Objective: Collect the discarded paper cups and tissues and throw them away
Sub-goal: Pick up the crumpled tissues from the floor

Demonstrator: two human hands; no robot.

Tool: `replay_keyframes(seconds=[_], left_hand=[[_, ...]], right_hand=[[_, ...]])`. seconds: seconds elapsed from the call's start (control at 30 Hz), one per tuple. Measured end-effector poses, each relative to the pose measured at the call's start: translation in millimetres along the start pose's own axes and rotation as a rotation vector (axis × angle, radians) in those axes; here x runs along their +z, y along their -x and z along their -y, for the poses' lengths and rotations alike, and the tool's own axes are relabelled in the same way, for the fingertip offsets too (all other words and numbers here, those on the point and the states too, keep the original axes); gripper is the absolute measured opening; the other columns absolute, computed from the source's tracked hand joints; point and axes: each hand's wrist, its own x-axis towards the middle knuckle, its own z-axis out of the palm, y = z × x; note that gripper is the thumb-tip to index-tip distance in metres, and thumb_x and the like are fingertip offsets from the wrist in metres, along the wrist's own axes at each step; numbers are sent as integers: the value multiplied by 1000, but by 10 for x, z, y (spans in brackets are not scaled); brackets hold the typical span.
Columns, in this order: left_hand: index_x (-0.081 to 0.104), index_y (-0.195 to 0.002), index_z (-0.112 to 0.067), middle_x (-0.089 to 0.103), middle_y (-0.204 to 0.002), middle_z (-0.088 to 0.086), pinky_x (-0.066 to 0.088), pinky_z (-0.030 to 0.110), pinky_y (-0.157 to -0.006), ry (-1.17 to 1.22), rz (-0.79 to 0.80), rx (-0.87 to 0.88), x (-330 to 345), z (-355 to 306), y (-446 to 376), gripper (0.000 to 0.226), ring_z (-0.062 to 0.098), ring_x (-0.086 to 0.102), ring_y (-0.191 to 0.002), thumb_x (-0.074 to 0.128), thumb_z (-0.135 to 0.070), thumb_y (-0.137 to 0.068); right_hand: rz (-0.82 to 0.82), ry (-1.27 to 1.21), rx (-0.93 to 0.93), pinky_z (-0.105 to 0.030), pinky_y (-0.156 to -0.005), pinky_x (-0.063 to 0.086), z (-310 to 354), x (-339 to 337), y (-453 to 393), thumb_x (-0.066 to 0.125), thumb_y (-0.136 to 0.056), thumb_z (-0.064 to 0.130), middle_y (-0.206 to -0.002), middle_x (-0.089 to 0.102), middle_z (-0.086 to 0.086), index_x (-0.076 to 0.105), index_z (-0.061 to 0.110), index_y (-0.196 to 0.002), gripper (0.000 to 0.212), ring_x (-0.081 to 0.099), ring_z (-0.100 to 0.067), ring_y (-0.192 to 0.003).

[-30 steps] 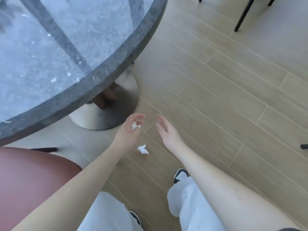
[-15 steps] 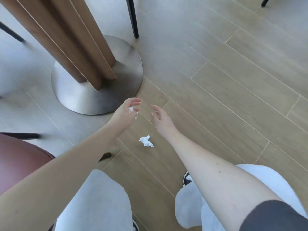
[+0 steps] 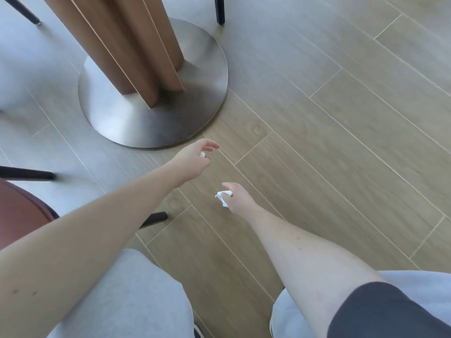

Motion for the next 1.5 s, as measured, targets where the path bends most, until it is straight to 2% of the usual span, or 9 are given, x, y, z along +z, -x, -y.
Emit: replay_keyframes(seconds=[0.17, 0.27, 0.47, 0.6, 0.8, 0.97, 1.2, 1.4, 1.5], left_hand=[[59, -122, -35, 55, -136, -10, 55, 38, -87, -61, -8, 19, 23, 50, -65, 47, 15, 58, -120, 39, -3, -94], [60, -119, -37, 56, -134, -10, 56, 36, -85, -75, -23, 27, 8, 61, -92, 49, 15, 56, -123, 39, -1, -92], [59, -115, -42, 57, -125, -14, 58, 36, -82, -125, -2, 77, 2, 17, -118, 48, 12, 58, -118, 38, -4, -94], [60, -116, -42, 59, -128, -10, 56, 45, -93, -112, 57, 80, -30, -39, -86, 49, 9, 59, -116, 39, -4, -95], [62, -111, -40, 59, -122, -22, 56, 39, -96, 26, 27, 9, -101, -111, 188, 52, -7, 57, -111, 38, 2, -92], [60, -111, -43, 57, -122, -22, 54, 37, -97, 151, -19, -50, -125, -348, 528, 53, 0, 56, -119, 37, 1, -92], [48, -142, -41, 50, -141, -16, 49, 37, -104, 146, 95, -137, -327, -1059, 1179, 55, 7, 50, -123, 40, -11, -96], [43, -145, -39, 47, -147, -9, 43, 38, -110, 142, 173, -131, -589, -1889, 1746, 51, 15, 51, -128, 47, -15, -100], [45, -142, -35, 50, -145, -5, 46, 34, -105, 155, 195, -118, -710, -2327, 2031, 51, 14, 55, -121, 47, -9, -99]], right_hand=[[61, 294, 91, -43, -113, 22, -108, 242, -124, 39, -101, 33, -162, 21, -1, 38, 39, -148, 47, 27, -26, -142], [109, 382, 117, -44, -116, 18, -125, 336, -193, 37, -100, 31, -161, 20, -2, 37, 45, -147, 49, 24, -24, -143], [63, 503, 175, -43, -117, 17, -159, 450, -233, 39, -102, 28, -156, 25, -1, 37, 24, -149, 47, 28, -20, -140], [31, 400, 155, -42, -114, 22, -60, 327, -203, 39, -104, 32, -155, 30, 1, 37, 20, -149, 46, 34, -21, -138], [-3, 181, 26, -38, -109, 34, 369, -79, 39, 38, -102, 13, -155, 29, -1, 41, 20, -147, 46, 47, -28, -129], [-51, 111, -159, -38, -100, 45, 705, -492, 619, 39, -101, 3, -150, 36, -8, 50, 8, -137, 38, 53, -27, -123], [-177, -129, -211, -23, -91, 40, 1289, -1085, 1733, 39, -98, -2, -139, 50, -4, 61, 8, -128, 39, 55, -22, -119], [-227, -190, -216, -25, -99, 39, 1736, -1583, 2719, 41, -100, 2, -141, 52, -2, 60, 10, -132, 38, 53, -21, -124], [-266, -256, -217, -27, -101, 40, 1949, -1816, 3162, 42, -99, 0, -137, 56, -4, 63, 10, -128, 37, 54, -21, -123]])
